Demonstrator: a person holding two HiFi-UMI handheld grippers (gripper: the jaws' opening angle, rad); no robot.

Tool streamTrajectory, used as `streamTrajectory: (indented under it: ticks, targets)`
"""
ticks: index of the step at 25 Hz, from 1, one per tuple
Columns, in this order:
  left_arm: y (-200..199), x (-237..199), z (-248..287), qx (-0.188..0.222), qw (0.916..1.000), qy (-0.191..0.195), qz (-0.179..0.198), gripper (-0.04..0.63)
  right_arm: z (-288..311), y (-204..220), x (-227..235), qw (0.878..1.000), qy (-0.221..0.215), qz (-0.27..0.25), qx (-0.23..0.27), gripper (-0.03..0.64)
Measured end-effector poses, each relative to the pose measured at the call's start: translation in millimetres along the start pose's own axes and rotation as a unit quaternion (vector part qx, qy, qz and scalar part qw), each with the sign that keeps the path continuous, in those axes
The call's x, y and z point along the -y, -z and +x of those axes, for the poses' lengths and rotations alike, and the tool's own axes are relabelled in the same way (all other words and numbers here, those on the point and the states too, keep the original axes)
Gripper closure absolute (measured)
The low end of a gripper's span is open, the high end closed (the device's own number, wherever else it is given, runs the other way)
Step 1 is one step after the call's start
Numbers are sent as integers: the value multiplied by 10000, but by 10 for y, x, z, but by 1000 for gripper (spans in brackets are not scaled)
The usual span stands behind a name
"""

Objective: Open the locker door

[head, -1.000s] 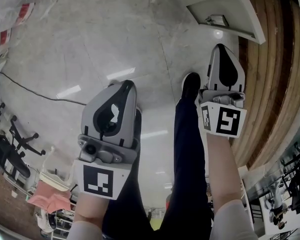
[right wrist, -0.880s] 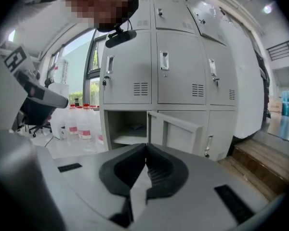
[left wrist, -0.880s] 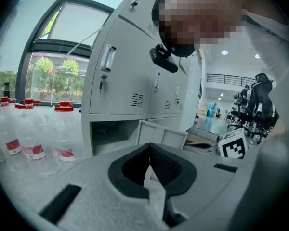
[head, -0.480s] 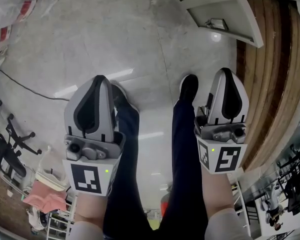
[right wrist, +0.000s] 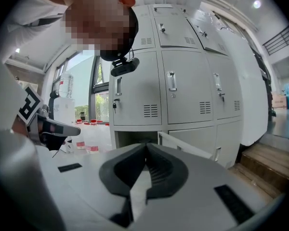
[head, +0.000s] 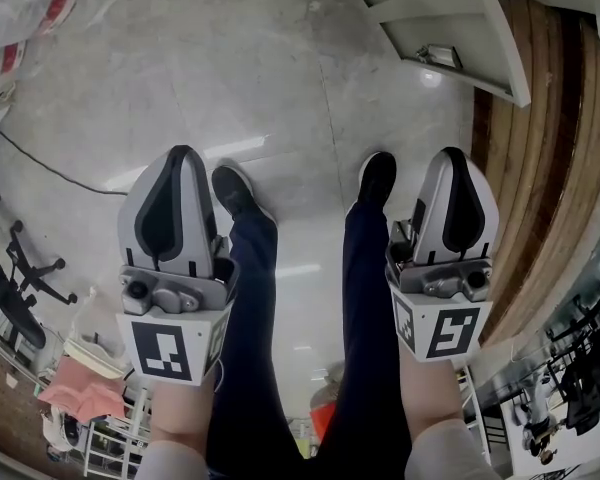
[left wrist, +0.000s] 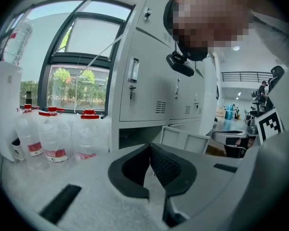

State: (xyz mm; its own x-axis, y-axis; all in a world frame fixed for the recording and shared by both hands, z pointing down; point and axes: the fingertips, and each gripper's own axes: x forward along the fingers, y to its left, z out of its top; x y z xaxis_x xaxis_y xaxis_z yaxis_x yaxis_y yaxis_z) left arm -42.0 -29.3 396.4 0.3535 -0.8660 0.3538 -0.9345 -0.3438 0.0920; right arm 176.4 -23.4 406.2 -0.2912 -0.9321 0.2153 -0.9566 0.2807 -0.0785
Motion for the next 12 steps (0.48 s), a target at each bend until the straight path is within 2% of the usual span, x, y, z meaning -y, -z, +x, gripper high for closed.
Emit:
streamTrajectory:
  ticks: [4,12]
  targets:
    - [4,-55,7,1,10000,-67,-15,586,26,4,3,10000,1,55,-17,604]
    - [-22,80,58,32,9997,217,76,586,60,11,47,9999,62,134,-51,604]
